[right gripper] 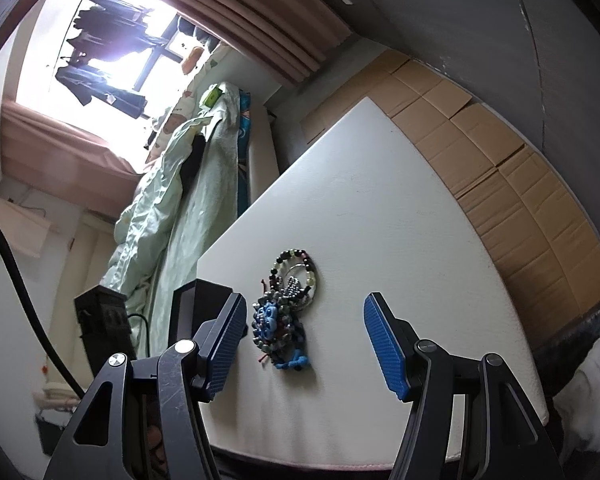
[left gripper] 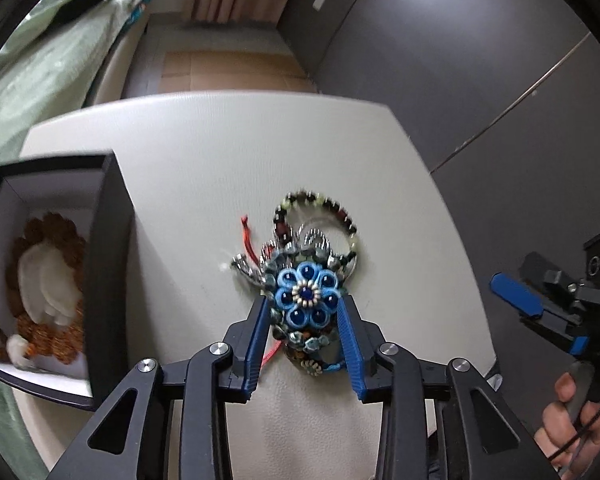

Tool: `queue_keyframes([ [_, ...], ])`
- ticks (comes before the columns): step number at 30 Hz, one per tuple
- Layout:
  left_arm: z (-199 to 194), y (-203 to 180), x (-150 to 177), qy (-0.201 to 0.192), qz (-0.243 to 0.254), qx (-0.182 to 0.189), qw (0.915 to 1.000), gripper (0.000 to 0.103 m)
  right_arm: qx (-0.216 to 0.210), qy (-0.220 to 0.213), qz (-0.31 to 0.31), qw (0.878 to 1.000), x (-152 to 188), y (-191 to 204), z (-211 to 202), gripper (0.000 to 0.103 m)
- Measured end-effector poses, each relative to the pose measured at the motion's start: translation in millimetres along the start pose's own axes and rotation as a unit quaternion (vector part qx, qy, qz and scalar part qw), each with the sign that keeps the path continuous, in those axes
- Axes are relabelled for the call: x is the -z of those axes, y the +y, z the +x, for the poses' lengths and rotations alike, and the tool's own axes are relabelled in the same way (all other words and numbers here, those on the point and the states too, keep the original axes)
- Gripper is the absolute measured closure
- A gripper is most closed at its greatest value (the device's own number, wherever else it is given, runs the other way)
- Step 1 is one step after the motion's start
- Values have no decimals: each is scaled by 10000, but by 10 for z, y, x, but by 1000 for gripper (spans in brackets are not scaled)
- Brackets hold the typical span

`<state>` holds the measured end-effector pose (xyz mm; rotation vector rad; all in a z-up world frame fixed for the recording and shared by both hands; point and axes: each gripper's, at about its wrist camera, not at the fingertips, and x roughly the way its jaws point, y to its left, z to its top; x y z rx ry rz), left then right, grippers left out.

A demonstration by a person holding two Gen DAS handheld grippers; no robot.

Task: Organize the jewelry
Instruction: 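Grasp the blue flower brooch with the left tool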

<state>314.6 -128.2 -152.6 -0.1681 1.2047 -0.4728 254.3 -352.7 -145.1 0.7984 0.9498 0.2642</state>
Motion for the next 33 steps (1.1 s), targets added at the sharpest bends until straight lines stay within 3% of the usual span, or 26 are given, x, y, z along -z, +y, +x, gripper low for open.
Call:
queue_keyframes([
  [3,83,-4,24,118,-40,-137,9998,67,6,3,-15,10000,-9,1,5,41],
  [7,179,46,55,299,-259,44,9992,67,-19,11,-7,10000,-5,-1,9,41],
  [10,90,63,44,112,-354,89,9993,70,-31,16,-2,10000,-3,-6,11,41],
  [12,12,62,34,1,-361,182,9992,86,-37,12,3,10000,4,-5,3,41],
  [14,-37,46,29,-66,-339,277,9990,90,-34,11,-4,10000,7,-5,0,41],
  [22,-113,-12,11,-214,-134,342,9991,95,4,82,-42,10000,25,5,48,41],
  [33,-535,-24,-50,-824,-38,835,9931,95,-22,308,-223,9993,75,117,228,41],
])
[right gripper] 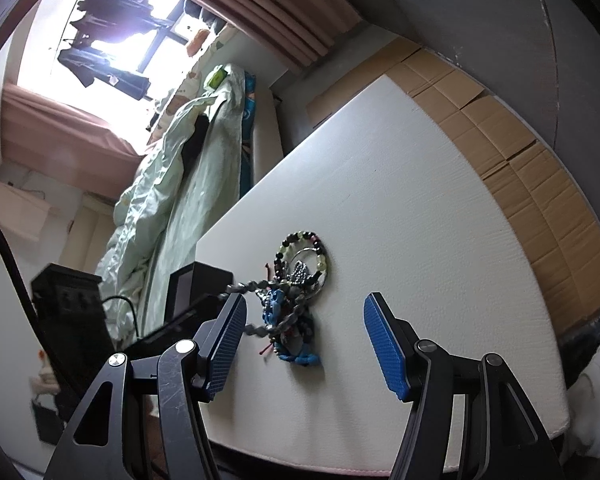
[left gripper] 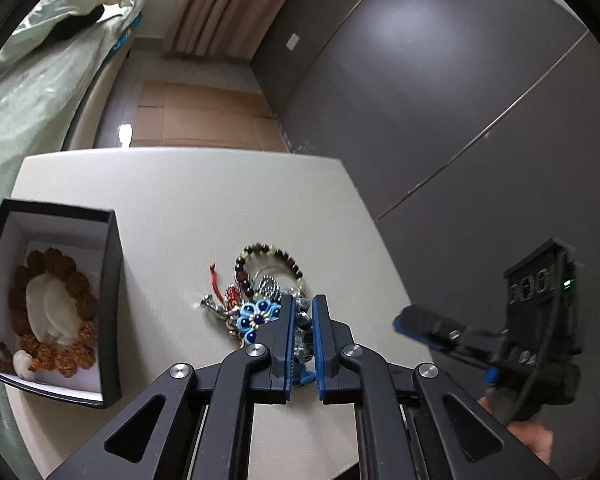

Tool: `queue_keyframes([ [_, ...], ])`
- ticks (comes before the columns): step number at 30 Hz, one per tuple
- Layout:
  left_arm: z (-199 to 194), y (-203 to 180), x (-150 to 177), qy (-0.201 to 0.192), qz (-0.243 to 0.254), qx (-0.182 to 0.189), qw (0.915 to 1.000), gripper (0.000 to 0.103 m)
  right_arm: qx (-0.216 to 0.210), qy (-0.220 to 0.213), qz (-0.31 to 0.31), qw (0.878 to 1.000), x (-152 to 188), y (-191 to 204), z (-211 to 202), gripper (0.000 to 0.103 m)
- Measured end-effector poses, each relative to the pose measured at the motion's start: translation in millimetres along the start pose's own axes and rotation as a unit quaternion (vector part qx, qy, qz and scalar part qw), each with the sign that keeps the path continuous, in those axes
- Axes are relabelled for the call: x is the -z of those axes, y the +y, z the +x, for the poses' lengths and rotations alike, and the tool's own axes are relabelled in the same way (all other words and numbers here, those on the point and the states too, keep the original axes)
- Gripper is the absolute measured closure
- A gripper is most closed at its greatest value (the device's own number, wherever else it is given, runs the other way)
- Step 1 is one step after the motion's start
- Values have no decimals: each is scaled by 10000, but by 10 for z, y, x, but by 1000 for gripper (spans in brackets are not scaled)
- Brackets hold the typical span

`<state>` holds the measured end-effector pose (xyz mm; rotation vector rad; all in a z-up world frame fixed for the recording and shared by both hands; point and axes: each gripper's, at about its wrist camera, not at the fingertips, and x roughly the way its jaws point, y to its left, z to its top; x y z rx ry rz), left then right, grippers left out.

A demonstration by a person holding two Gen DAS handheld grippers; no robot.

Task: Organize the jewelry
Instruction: 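Grasp the blue flower brooch with the left tool, then lift the blue flower brooch with the left tool and release it into the black box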

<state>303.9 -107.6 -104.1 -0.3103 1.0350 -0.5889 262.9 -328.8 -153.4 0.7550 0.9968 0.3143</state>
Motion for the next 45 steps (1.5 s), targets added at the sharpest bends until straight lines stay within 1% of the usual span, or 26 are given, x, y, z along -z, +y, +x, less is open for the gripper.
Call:
queue_keyframes([
  [2,-78,-25,-11,-92,2,22,10000,95,-18,70,-29,10000,3,10,41,41],
  [7,-235,67,-86,-293,-43,62,9995,95,-185,299,-150,9993,46,111,200,41],
  [10,-345,138,-107,-424,-91,33,9991,95,-189,408,-244,9987,69,183,313,41],
  [14,-479,234,-119,-540,-190,26,9984,95,-93,475,-344,9982,95,280,467,43],
  [16,-525,282,-128,-575,-231,8,9981,95,-55,506,-387,9980,108,329,538,48],
  [20,-624,364,-120,-629,-302,-6,9976,95,79,596,-542,9967,120,451,706,53],
  [22,-663,404,-116,-652,-346,-9,9973,95,171,630,-620,9959,128,511,790,56],
  [24,-700,438,-113,-675,-384,-15,9970,95,294,652,-678,9951,131,552,864,57],
  [26,-734,460,-107,-694,-395,-24,9968,95,515,653,-732,9938,130,576,935,57],
  [27,-747,471,-97,-704,-400,-31,9967,95,616,669,-756,9930,133,591,975,60],
  [28,-753,469,-102,-711,-408,-32,9966,95,685,684,-789,9922,130,602,1000,73],
  [29,-770,483,-97,-725,-417,-30,9965,95,745,698,-816,9914,131,610,1015,82],
  [30,-786,492,-95,-738,-422,-33,9964,95,791,690,-839,9909,131,612,1031,88],
  [32,-835,531,-90,-791,-458,-41,9958,95,790,566,-846,9917,115,611,986,90],
  [33,-866,554,-83,-814,-487,-29,9955,95,761,501,-845,9923,110,617,944,93],
  [40,-1043,725,-78,-1014,-675,-106,9925,95,326,3,-847,9959,144,763,560,93],
  [43,-1030,816,-99,-1003,-735,-114,9922,95,125,-126,-859,9961,175,841,444,93],
  [45,-991,911,-116,-980,-909,-113,9910,95,-19,-194,-907,9957,196,943,387,93],
])
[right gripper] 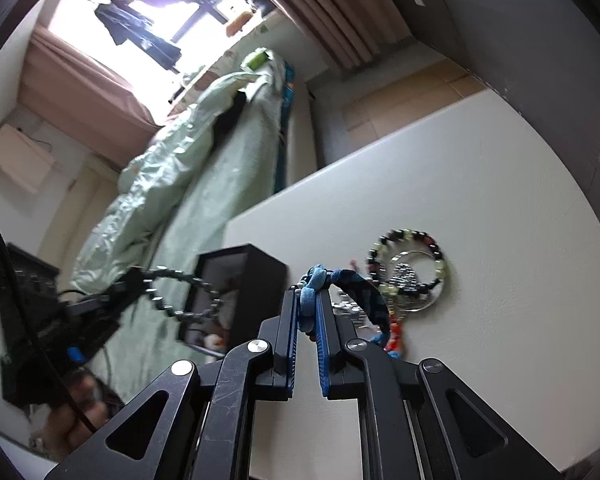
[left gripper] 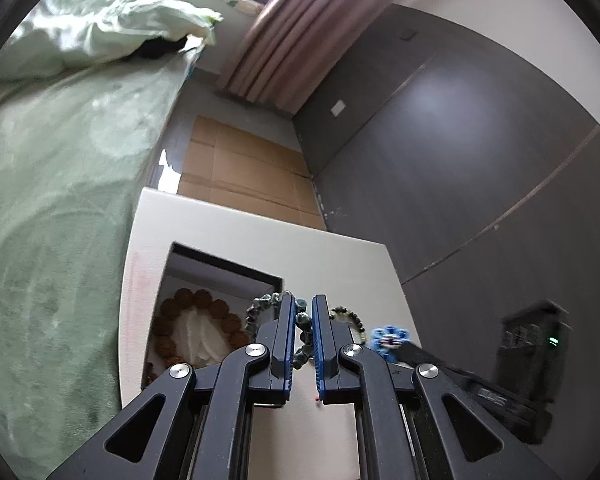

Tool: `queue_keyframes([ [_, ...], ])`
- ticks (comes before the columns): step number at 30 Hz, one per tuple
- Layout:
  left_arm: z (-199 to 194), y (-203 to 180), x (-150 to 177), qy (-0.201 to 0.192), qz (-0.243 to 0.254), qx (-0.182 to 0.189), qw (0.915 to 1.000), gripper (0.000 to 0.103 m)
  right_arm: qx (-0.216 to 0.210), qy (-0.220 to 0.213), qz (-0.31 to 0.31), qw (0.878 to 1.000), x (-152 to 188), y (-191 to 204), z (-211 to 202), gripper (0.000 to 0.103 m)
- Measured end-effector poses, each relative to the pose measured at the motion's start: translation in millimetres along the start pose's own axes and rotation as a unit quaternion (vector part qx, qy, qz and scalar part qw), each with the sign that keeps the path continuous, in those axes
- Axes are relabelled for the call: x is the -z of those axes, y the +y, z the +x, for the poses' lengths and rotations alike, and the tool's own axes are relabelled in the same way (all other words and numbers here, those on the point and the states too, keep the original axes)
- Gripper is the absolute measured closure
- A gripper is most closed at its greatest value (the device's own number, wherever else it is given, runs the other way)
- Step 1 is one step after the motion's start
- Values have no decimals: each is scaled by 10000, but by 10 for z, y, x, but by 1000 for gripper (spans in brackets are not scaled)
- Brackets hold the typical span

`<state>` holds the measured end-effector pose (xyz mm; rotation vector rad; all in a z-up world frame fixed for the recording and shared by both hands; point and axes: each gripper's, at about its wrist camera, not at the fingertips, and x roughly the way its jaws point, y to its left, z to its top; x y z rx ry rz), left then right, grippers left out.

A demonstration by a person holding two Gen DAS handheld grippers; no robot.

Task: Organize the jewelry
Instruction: 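Lift the blue flower brooch with the left tool and release it into the black box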

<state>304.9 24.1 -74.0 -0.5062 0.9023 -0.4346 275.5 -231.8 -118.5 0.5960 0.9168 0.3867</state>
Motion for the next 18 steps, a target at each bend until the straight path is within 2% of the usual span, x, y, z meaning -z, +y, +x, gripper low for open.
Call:
queue_keyframes([
  [4,50,261,-67,111,-566,-39,9983,89,-198,-184,-131,9995,-33,220,-88,93],
  [5,35,309,-74,97,-680,2,9976,81,-239,-224,-168,9993,-45,276,-106,93],
  [6,9,334,-77,58,-731,10,9973,65,-271,-244,-187,9992,-40,333,-103,93],
  [7,-29,347,-81,-6,-752,-12,9972,56,-332,-265,-234,9988,-50,406,-105,93],
  [8,-87,348,-85,-107,-731,-41,9973,43,-359,-261,-267,9987,-57,449,-96,93],
  [9,-123,343,-84,-170,-700,-51,9974,38,-386,-228,-305,9985,-61,514,-75,93],
  [18,-483,537,-80,-342,-658,-138,9972,38,-471,111,-634,9968,-102,982,198,93],
])
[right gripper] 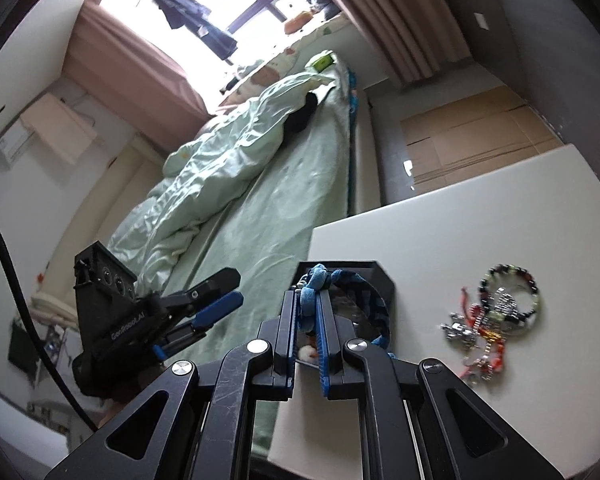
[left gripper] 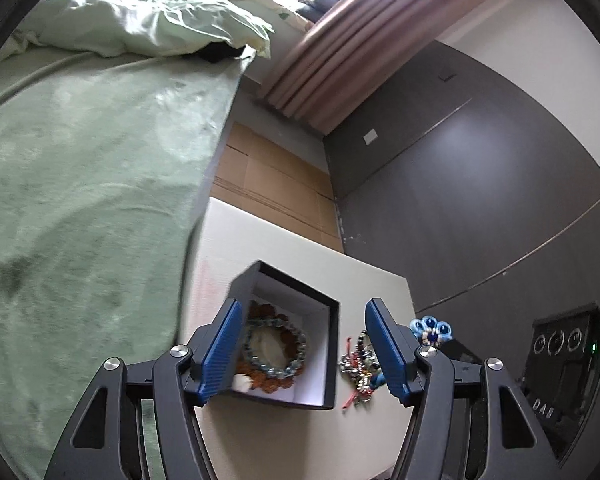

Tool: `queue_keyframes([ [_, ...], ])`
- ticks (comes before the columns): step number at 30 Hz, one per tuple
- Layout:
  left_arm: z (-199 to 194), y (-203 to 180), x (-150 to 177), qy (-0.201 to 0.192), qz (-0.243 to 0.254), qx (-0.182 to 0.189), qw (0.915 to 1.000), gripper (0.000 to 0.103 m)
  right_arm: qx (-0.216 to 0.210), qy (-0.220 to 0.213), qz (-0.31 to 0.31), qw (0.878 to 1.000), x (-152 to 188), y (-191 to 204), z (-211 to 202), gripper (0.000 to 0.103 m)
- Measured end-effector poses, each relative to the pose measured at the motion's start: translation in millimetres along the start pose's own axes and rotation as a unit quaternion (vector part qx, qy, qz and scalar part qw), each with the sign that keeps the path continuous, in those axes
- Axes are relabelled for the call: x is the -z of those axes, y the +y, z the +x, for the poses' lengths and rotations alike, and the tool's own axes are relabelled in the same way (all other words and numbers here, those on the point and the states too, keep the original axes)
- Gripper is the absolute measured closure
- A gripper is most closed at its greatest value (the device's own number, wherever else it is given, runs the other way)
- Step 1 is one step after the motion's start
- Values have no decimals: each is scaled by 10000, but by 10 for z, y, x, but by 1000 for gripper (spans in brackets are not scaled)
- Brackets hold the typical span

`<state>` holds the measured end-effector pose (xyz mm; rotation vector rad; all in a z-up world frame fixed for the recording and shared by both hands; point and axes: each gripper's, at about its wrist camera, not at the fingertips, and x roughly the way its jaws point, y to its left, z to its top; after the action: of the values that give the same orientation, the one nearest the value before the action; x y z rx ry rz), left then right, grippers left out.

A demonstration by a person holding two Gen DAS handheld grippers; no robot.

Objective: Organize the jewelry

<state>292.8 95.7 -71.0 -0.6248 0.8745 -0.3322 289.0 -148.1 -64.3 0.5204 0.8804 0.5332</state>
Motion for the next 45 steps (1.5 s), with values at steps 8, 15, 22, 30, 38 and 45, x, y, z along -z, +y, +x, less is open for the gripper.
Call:
queue_keyframes([
  [8,-169,98,-61,-230,27,-184,9996,22,-81,431,-172,9989,-111,223,269,56],
  [15,-70,-178,-10,-27,474,88,9988,21,393,182,-483,9979,-289,56,-209,23],
  [22,22,-413,109,129,792,115,9967,21,740,205,-447,9960,-357,-289,-516,23],
  [30,206,-755,205,510,1286,-40,9904,22,722,461,-463,9952,-290,-543,-498,24],
  [38,619,-1078,366,1110,1520,-192,9819,38,471,567,-286,9969,-111,-890,-574,31],
  [45,1159,-1158,672,1732,1505,-108,9733,59,452,266,308,9981,62,-1188,-865,34],
])
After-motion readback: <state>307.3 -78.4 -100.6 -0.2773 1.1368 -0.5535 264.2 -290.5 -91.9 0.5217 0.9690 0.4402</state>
